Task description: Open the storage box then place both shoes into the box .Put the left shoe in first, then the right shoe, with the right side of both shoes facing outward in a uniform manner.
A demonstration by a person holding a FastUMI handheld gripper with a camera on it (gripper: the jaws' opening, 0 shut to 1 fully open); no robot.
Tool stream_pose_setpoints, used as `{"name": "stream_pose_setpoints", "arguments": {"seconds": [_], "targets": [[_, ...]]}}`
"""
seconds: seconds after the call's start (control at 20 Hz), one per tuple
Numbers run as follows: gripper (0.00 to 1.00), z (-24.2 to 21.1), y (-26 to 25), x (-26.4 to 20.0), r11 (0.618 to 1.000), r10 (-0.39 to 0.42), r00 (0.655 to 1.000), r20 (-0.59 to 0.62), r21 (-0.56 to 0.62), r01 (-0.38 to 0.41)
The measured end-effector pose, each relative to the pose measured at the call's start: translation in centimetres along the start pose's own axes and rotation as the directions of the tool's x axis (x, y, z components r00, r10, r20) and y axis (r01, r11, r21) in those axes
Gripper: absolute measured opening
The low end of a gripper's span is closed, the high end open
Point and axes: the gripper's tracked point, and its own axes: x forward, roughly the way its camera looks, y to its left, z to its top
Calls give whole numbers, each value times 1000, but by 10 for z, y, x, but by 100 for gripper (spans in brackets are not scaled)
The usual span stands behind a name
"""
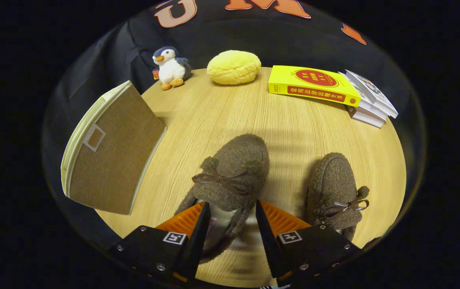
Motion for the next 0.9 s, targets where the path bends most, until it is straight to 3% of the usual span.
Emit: {"name": "stream_pose_setpoints", "arguments": {"seconds": [0.35,0.4,0.5,0.7,0.9], "targets": [[36,13,-17,14,994,-81,995,60,76,77],[25,15,-17,15,993,-90,993,73,78,84],[13,17,-19,17,993,-107,990,97,68,101],[4,19,-12,13,994,-83,990,112,75,75],[4,35,3,-9,997,-55,989,138,63,46]]}}
